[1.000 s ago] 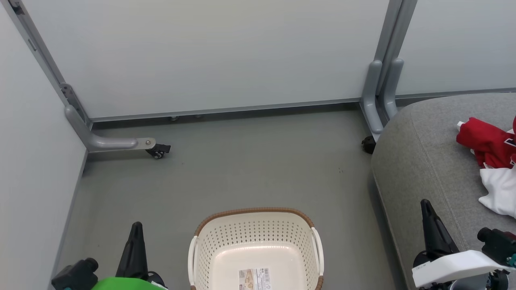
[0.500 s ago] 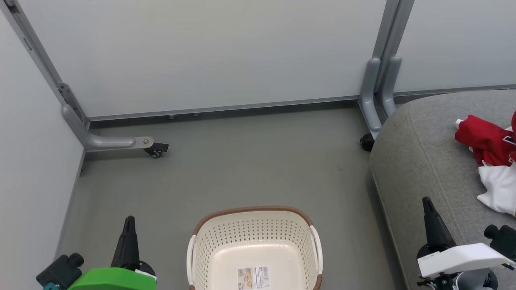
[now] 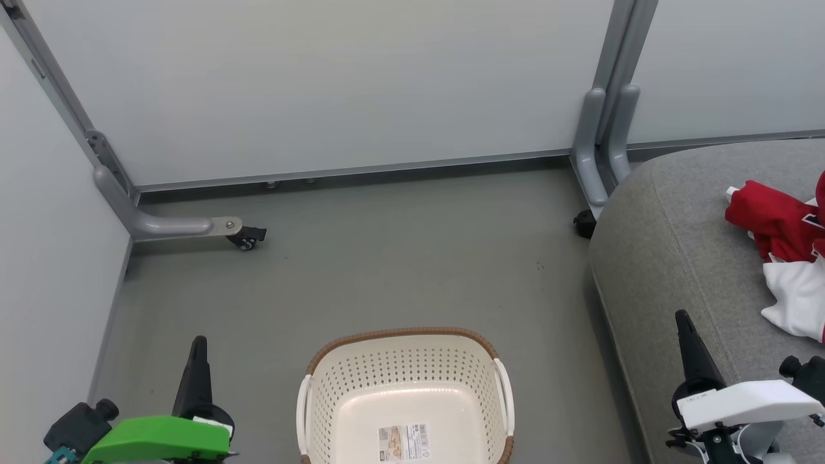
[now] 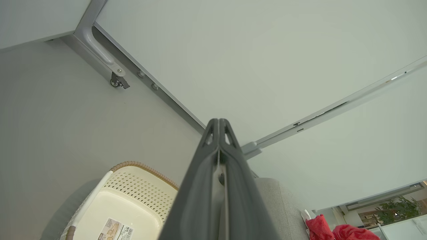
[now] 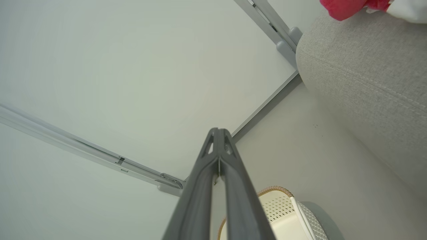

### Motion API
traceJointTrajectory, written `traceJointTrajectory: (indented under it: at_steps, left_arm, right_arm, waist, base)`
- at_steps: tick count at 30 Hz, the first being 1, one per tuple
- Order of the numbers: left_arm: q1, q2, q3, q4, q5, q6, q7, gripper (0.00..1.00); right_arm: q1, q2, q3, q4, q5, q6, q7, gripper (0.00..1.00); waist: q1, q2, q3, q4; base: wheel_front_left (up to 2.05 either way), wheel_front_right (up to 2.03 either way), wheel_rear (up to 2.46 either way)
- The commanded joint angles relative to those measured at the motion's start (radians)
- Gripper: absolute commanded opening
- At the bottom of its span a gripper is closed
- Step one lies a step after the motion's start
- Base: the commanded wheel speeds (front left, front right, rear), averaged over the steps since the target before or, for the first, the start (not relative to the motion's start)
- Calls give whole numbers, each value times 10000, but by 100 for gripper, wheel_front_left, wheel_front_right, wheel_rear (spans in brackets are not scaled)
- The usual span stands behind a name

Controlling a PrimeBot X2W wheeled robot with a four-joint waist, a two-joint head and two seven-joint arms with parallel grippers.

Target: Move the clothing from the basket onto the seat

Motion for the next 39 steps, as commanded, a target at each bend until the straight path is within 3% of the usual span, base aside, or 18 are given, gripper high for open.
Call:
traceJointTrajectory:
  at_steps: [1,39]
  left_arm:
    - [-311,82,68,-38,-281,-80,56,0]
    - [-996,66,720,433,-3800,-399,1033,0]
  right_arm:
    - [-254,-87,-43,-39,323,-3,83,0]
    - [-832,-98,-256,568,4089,-5,1058,0]
  waist:
    - [0,0,7,-7]
    - [0,0,188,-171]
  base:
    - [0,0,0]
    - [0,0,0]
